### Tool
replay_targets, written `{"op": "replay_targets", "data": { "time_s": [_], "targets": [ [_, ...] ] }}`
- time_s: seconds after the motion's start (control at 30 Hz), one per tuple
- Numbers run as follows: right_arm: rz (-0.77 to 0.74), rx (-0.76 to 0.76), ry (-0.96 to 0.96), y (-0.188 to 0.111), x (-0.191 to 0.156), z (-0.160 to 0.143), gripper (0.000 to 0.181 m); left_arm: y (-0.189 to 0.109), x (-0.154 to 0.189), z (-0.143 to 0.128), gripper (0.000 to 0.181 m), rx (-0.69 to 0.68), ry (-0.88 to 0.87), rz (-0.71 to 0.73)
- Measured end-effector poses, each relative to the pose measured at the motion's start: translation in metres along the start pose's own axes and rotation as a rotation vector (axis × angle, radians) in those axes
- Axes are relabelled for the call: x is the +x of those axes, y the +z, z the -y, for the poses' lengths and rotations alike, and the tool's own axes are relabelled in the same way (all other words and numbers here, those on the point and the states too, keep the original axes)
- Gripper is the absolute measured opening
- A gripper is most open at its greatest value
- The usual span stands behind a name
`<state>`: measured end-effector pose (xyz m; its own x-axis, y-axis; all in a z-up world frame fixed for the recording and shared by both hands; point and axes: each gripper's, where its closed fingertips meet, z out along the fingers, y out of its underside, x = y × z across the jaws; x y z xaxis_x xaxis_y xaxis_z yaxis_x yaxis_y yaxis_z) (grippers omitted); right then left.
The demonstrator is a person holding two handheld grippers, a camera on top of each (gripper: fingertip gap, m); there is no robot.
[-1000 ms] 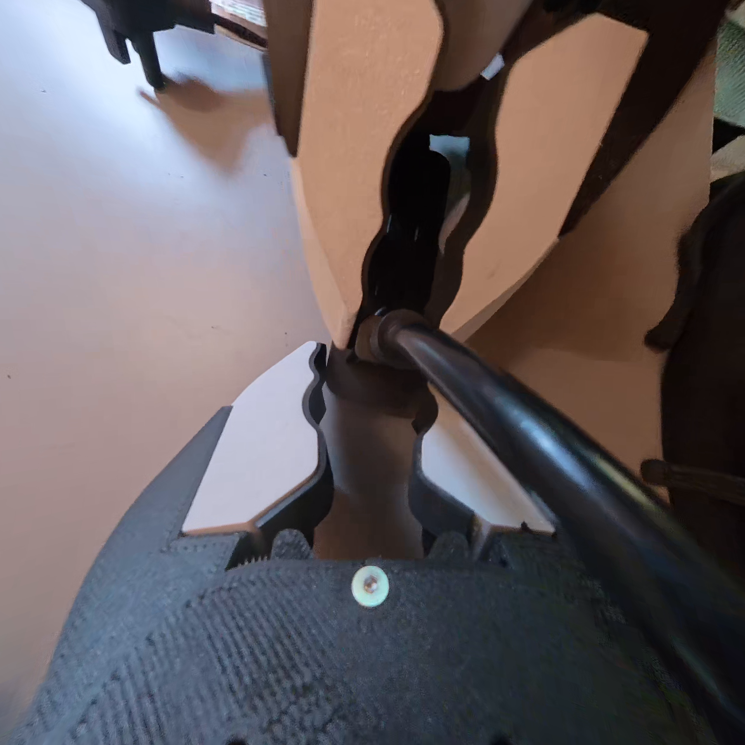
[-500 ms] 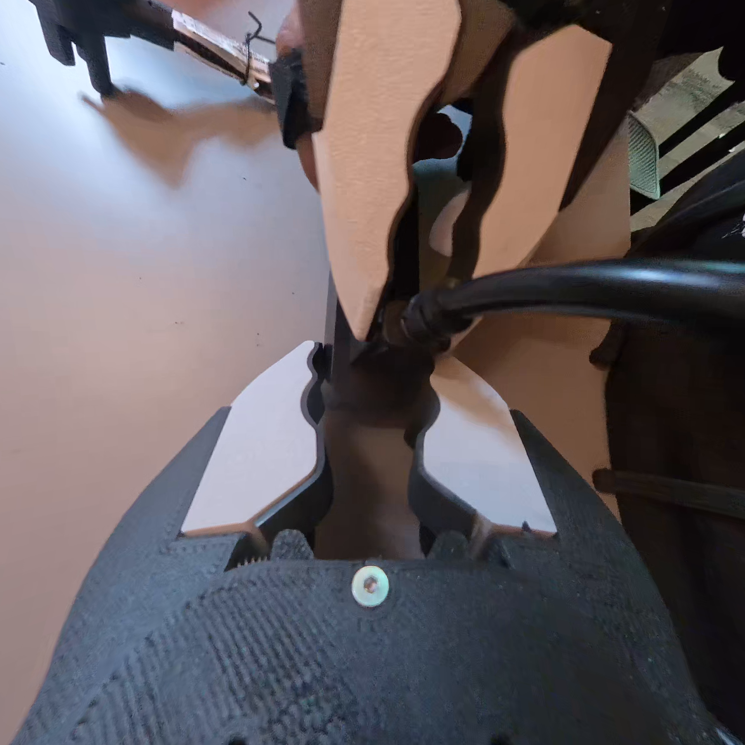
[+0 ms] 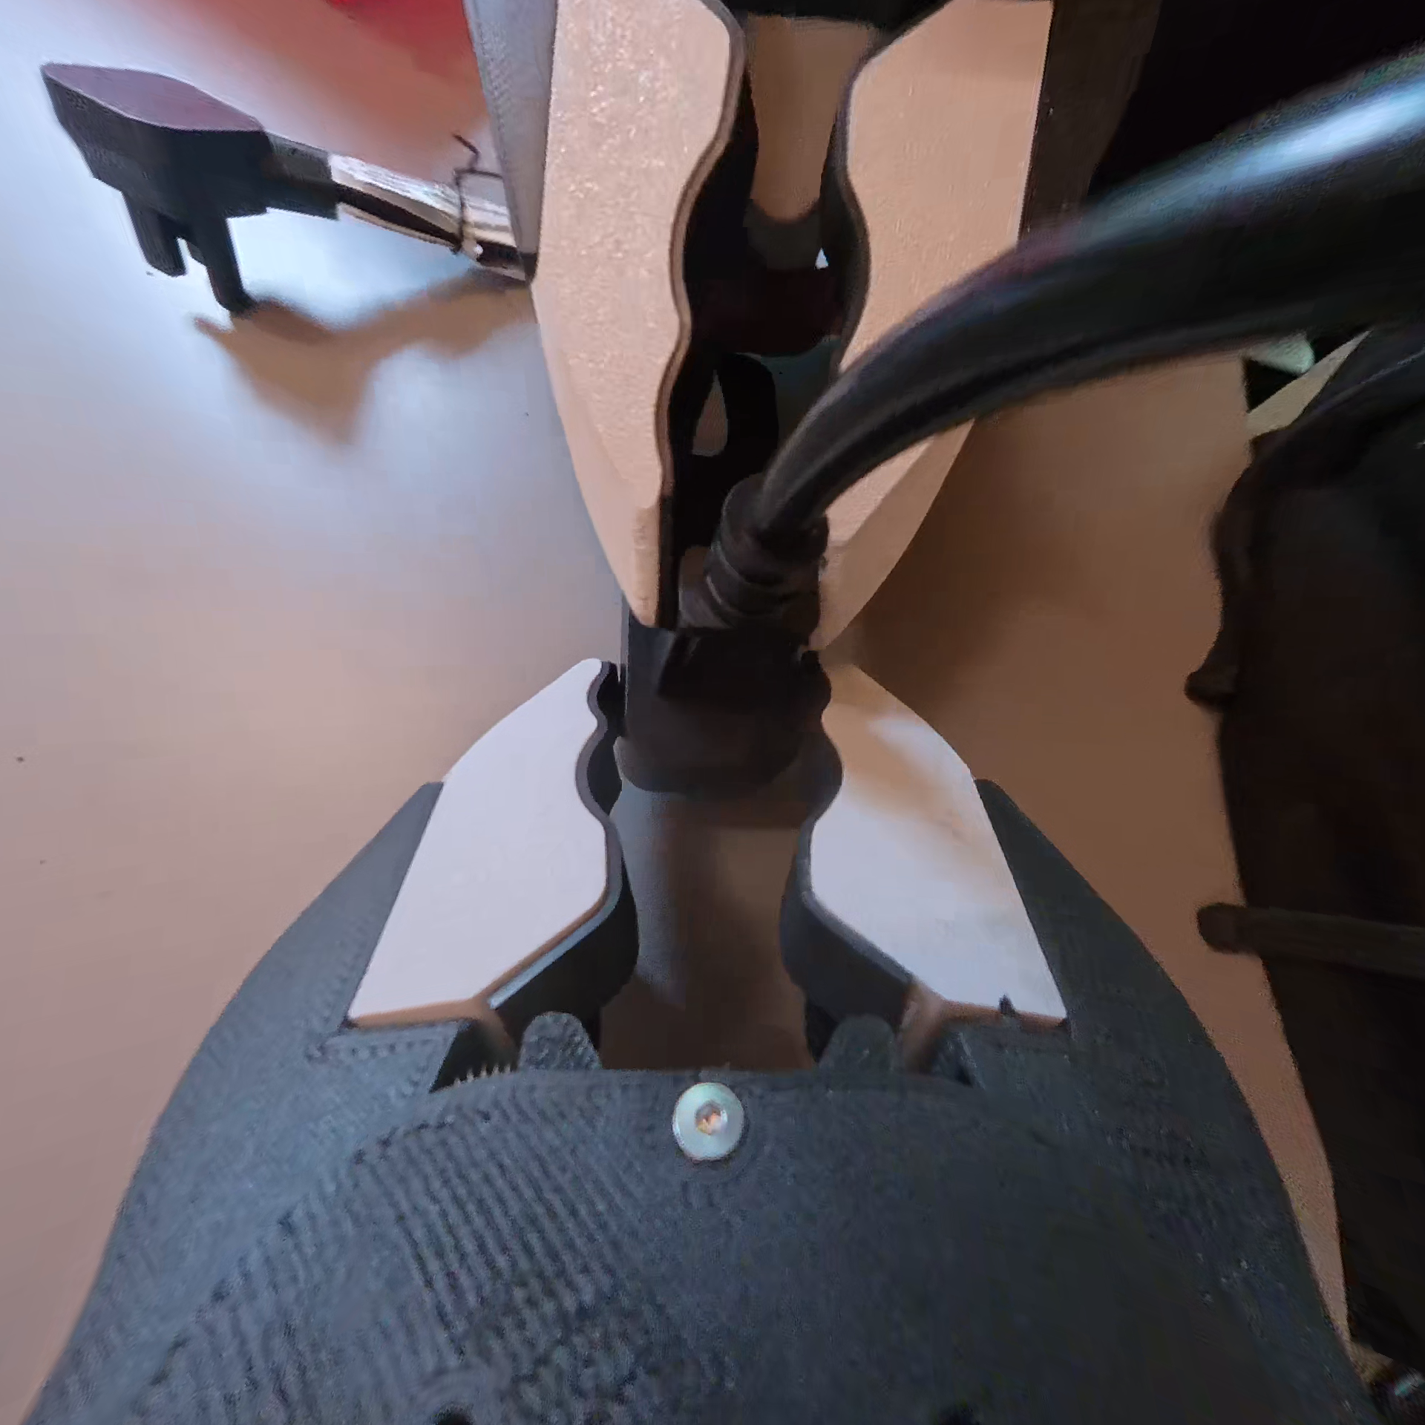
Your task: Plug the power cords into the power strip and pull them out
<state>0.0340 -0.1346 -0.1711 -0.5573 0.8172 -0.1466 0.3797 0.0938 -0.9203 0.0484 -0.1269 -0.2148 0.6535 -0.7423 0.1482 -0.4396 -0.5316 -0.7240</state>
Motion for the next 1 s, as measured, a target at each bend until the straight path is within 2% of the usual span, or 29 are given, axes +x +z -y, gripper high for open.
{"op": "replay_targets", "data": {
  "time_s": [0.17, 0.27, 0.37, 0.5, 0.6, 0.77, 1.0],
  "targets": [
    [-0.103, -0.075, -0.209, 0.003, -0.005, 0.000, 0.019, 0.002, -0.002, -0.002, 0.046, -0.061, 0.081, 0.042],
    [-0.077, -0.064, -0.145, 0.002, -0.001, -0.004, 0.021, 0.004, -0.003, -0.003, 0.046, -0.079, 0.049, 0.036],
    [-0.070, -0.115, -0.175, 0.004, -0.002, -0.008, 0.022, 0.004, -0.001, -0.005, 0.045, -0.088, 0.024, 0.022],
    [-0.073, -0.123, -0.130, 0.004, 0.001, -0.013, 0.023, -0.003, 0.002, 0.005, 0.043, -0.032, 0.069, 0.042],
    [-0.065, -0.129, -0.141, 0.006, -0.001, -0.014, 0.023, -0.004, 0.001, -0.001, 0.041, -0.102, 0.123, 0.069],
    [-0.062, -0.137, -0.137, 0.009, -0.002, -0.013, 0.023, -0.003, 0.003, -0.005, 0.040, -0.163, 0.113, 0.042],
    [-0.065, -0.100, -0.093, 0.008, -0.004, -0.011, 0.020, -0.001, 0.006, -0.006, 0.040, -0.180, 0.118, 0.011]
  ]
}}
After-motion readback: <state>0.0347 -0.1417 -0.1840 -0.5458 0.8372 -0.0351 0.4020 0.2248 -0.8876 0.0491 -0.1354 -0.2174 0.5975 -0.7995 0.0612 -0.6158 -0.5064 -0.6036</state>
